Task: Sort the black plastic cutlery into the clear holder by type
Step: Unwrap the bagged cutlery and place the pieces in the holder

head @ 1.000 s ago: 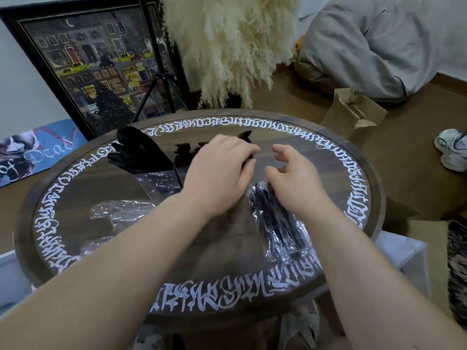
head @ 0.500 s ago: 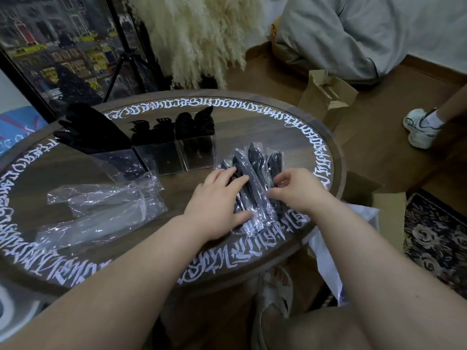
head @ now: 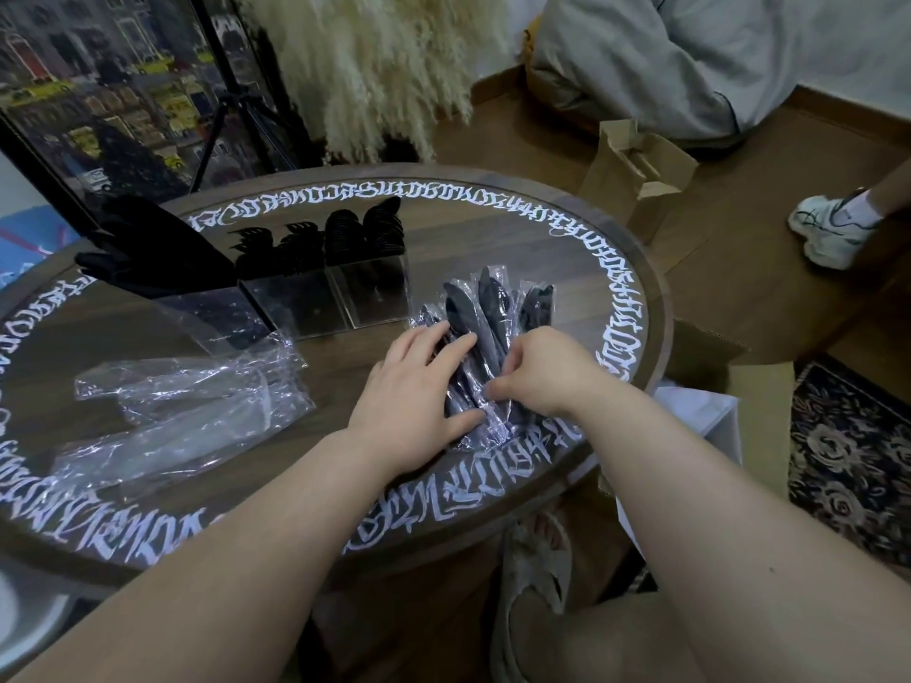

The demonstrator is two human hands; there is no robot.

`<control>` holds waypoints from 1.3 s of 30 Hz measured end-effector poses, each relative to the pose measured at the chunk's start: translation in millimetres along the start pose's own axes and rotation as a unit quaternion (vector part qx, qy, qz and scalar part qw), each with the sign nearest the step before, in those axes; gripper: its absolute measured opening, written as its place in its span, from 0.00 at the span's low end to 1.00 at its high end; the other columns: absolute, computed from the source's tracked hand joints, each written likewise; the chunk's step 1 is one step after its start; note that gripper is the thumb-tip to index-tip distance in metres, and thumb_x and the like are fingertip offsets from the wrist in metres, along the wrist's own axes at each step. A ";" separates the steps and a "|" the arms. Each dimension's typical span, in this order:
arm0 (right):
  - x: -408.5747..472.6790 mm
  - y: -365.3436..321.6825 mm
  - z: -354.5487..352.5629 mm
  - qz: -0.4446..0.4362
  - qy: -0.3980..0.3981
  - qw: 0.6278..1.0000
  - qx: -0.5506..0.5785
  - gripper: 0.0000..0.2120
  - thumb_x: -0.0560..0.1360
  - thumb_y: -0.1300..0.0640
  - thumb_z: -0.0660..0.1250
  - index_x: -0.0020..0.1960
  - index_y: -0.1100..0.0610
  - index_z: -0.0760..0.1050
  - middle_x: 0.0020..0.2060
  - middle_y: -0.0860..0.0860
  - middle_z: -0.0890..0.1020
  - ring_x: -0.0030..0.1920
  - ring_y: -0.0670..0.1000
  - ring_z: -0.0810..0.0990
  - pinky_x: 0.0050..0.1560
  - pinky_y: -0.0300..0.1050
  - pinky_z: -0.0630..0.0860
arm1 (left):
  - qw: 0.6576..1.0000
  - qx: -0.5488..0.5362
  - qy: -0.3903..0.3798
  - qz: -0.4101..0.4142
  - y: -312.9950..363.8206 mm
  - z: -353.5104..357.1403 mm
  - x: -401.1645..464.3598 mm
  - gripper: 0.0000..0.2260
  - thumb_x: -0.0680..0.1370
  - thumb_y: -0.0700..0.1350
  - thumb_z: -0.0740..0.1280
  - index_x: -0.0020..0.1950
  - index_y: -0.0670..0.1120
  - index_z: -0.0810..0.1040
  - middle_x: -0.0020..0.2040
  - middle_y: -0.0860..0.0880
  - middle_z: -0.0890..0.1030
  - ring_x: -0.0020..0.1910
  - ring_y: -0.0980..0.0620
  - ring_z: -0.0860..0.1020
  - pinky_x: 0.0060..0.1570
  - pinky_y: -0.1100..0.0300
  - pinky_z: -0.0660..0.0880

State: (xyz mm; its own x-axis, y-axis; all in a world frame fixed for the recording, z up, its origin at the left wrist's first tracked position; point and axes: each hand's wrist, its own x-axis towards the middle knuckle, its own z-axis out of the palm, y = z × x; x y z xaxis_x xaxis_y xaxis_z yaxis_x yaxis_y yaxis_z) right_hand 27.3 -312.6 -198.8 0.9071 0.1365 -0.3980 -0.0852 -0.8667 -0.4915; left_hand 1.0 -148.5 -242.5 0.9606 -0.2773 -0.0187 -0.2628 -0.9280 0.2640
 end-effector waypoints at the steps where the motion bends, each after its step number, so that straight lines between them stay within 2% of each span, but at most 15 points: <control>1: -0.7 0.7 -0.9 -0.003 0.000 1.000 0.022 0.12 0.70 0.51 0.74 0.40 0.58 0.76 0.33 0.51 0.78 0.38 0.51 0.77 0.39 0.44 0.73 | 1.000 -0.004 0.000 0.002 -0.6 0.7 -0.4 0.38 0.73 0.64 0.66 0.77 0.58 0.52 0.78 0.52 0.53 0.76 0.49 0.49 0.73 0.46 0.58; 5: -5.5 4.2 -5.6 -0.002 0.025 0.993 0.117 0.11 0.71 0.53 0.72 0.36 0.57 0.74 0.31 0.52 0.79 0.34 0.52 0.76 0.38 0.46 0.73 | 1.000 -0.025 -0.003 0.004 -2.1 2.5 -0.1 0.39 0.73 0.62 0.67 0.78 0.59 0.48 0.79 0.52 0.51 0.77 0.51 0.47 0.74 0.46 0.57; 8: -7.8 4.6 -8.0 -0.002 0.068 0.979 0.194 0.12 0.73 0.53 0.70 0.42 0.62 0.76 0.38 0.59 0.84 0.40 0.60 0.82 0.46 0.57 0.80 | 0.999 -0.031 -0.007 0.010 -1.6 2.5 0.7 0.41 0.73 0.61 0.68 0.78 0.59 0.46 0.79 0.52 0.50 0.77 0.51 0.47 0.74 0.47 0.56; 11: -11.6 2.8 -11.0 -0.014 0.123 0.966 0.228 0.11 0.74 0.54 0.69 0.40 0.61 0.76 0.36 0.59 0.83 0.40 0.61 0.82 0.47 0.61 0.79 | 0.998 -0.058 0.009 0.011 -1.3 -3.5 -1.7 0.41 0.73 0.60 0.69 0.78 0.58 0.47 0.79 0.52 0.50 0.77 0.51 0.49 0.75 0.50 0.55; 14: -19.6 -3.5 -17.3 -0.048 0.157 0.964 0.207 0.10 0.73 0.54 0.71 0.38 0.59 0.76 0.33 0.55 0.83 0.37 0.58 0.81 0.45 0.58 0.79 | 0.993 -0.069 0.090 0.019 -1.2 -18.2 -7.8 0.39 0.73 0.58 0.69 0.78 0.55 0.53 0.78 0.50 0.55 0.76 0.48 0.54 0.73 0.53 0.55; 16: -27.5 -10.9 -20.9 -0.070 0.162 0.965 0.196 0.09 0.72 0.55 0.72 0.37 0.57 0.76 0.32 0.53 0.82 0.35 0.54 0.80 0.41 0.52 0.79 | 0.985 -0.062 0.157 0.035 -3.2 -29.1 -12.9 0.35 0.73 0.57 0.69 0.77 0.51 0.60 0.76 0.47 0.60 0.74 0.46 0.59 0.72 0.51 0.57; 19: -42.0 -26.5 -21.0 -0.111 0.146 0.966 0.185 0.08 0.71 0.57 0.73 0.36 0.56 0.76 0.30 0.51 0.80 0.31 0.48 0.76 0.36 0.43 0.73 | 0.977 -0.027 0.201 0.064 -5.7 -42.7 -21.8 0.29 0.74 0.60 0.62 0.73 0.50 0.67 0.73 0.45 0.66 0.73 0.44 0.62 0.71 0.46 0.62; 21: -49.8 -38.0 -17.1 -0.142 0.115 0.967 0.179 0.07 0.71 0.58 0.73 0.37 0.56 0.77 0.32 0.52 0.81 0.32 0.48 0.76 0.37 0.43 0.73 | 0.980 0.003 0.188 0.063 -6.7 -52.6 -29.7 0.27 0.74 0.61 0.58 0.71 0.51 0.70 0.71 0.48 0.70 0.73 0.45 0.62 0.70 0.41 0.62; 24: -55.4 -53.4 -6.8 -0.173 0.073 0.968 0.163 0.04 0.70 0.60 0.73 0.38 0.56 0.78 0.33 0.51 0.81 0.34 0.47 0.77 0.40 0.43 0.75 | 0.993 0.046 0.110 0.025 -9.9 -69.0 -45.0 0.25 0.74 0.61 0.57 0.69 0.55 0.71 0.68 0.57 0.72 0.75 0.53 0.58 0.70 0.36 0.49; 27: -56.4 -66.7 6.4 -0.195 0.035 0.966 0.168 0.04 0.70 0.63 0.72 0.39 0.56 0.79 0.31 0.49 0.80 0.32 0.44 0.76 0.36 0.42 0.75 | 0.997 0.058 0.049 -0.010 -22.0 -79.4 -63.5 0.23 0.73 0.63 0.56 0.66 0.58 0.71 0.60 0.59 0.76 0.69 0.57 0.66 0.71 0.36 0.45; 30: -56.3 -79.5 17.5 -0.198 -0.002 0.963 0.182 0.04 0.72 0.63 0.70 0.42 0.55 0.80 0.31 0.49 0.80 0.30 0.43 0.76 0.35 0.38 0.75 | 0.997 0.046 0.033 -0.048 -38.3 -85.3 -82.2 0.20 0.75 0.62 0.56 0.64 0.58 0.72 0.55 0.58 0.77 0.61 0.56 0.73 0.72 0.40 0.50; 32: -53.4 -86.0 22.2 -0.194 -0.005 0.963 0.185 0.03 0.74 0.60 0.69 0.46 0.54 0.81 0.34 0.49 0.81 0.34 0.46 0.77 0.42 0.44 0.77 | 0.996 0.060 0.042 -0.055 -48.4 -86.2 -92.3 0.19 0.77 0.60 0.58 0.65 0.56 0.73 0.56 0.56 0.77 0.60 0.55 0.74 0.71 0.47 0.57; 34: -49.9 -93.2 26.6 -0.193 0.005 0.964 0.182 0.04 0.75 0.59 0.67 0.46 0.52 0.80 0.36 0.50 0.81 0.35 0.49 0.78 0.46 0.50 0.79 | 0.995 0.058 0.056 -0.058 -56.8 -87.2 -101.9 0.19 0.77 0.60 0.58 0.65 0.55 0.74 0.56 0.55 0.77 0.57 0.53 0.75 0.63 0.53 0.65; 37: -45.9 -104.0 35.9 -0.196 0.015 0.965 0.176 0.06 0.75 0.61 0.67 0.44 0.51 0.80 0.38 0.53 0.82 0.36 0.51 0.79 0.48 0.54 0.80 | 0.995 0.022 0.062 -0.077 -68.0 -86.8 -114.2 0.22 0.78 0.62 0.54 0.66 0.53 0.74 0.58 0.54 0.77 0.57 0.53 0.76 0.57 0.54 0.72; 39: -45.2 -109.7 42.6 -0.203 0.005 0.966 0.160 0.06 0.75 0.61 0.67 0.46 0.51 0.80 0.38 0.52 0.82 0.37 0.52 0.80 0.48 0.52 0.80 | 0.994 -0.003 0.064 -0.094 -75.4 -85.1 -119.3 0.22 0.78 0.62 0.51 0.63 0.53 0.75 0.57 0.54 0.77 0.56 0.52 0.76 0.54 0.53 0.73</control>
State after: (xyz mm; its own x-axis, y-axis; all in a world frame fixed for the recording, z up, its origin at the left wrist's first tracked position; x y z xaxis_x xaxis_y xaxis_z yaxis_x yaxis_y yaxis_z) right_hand -22.0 -203.3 -159.9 0.8962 0.4283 -0.1154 0.1572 -0.5499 -0.8203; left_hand -86.1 -24.3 -178.1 0.9964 -0.0653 0.0539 -0.0776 -0.9588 0.2734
